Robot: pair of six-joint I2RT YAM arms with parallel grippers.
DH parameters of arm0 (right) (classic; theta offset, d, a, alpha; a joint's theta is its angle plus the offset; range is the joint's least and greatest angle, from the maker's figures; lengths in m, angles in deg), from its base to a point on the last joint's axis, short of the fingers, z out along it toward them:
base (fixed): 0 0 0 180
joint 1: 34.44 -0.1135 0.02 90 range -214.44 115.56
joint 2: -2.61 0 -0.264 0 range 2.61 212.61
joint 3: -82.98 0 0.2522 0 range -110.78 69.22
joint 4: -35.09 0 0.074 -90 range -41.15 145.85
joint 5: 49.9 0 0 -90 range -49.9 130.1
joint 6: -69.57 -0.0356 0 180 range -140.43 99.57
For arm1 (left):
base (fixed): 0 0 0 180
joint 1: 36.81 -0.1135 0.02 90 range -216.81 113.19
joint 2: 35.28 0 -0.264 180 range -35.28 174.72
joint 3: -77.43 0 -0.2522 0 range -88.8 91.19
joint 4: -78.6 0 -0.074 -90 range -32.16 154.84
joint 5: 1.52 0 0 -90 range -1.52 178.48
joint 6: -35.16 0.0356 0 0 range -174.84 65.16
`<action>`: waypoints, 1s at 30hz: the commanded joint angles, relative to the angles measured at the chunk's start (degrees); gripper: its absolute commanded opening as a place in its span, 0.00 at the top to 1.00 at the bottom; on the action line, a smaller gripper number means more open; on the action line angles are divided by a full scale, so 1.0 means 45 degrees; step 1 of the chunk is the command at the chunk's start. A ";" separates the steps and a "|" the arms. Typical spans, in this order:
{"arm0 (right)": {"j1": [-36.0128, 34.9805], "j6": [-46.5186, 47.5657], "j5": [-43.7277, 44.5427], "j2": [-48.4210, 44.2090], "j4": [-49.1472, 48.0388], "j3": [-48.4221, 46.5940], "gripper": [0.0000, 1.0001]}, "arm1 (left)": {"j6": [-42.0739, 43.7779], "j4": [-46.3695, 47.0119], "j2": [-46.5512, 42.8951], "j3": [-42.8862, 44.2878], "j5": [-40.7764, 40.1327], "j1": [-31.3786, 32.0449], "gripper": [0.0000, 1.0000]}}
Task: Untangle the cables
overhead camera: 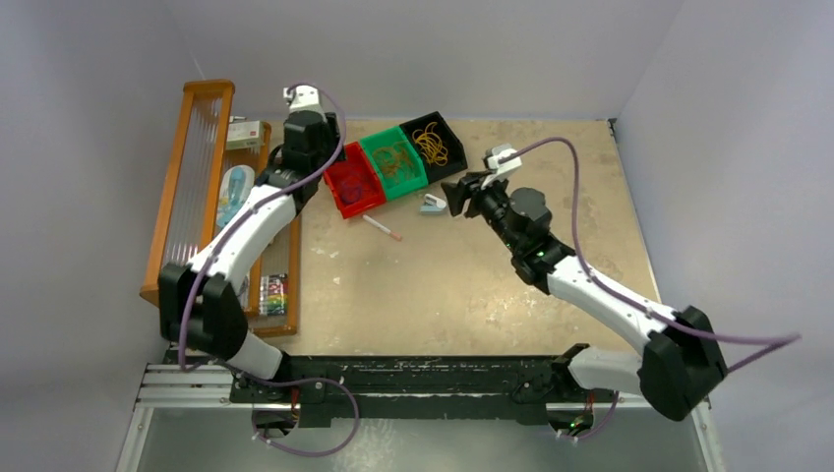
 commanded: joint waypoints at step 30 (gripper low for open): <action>0.0030 -0.1757 0.8499 -0.9285 0.6824 0.1344 0.01 | -0.2620 0.0495 -1.0711 -0.7775 0.0289 -0.0041 0.25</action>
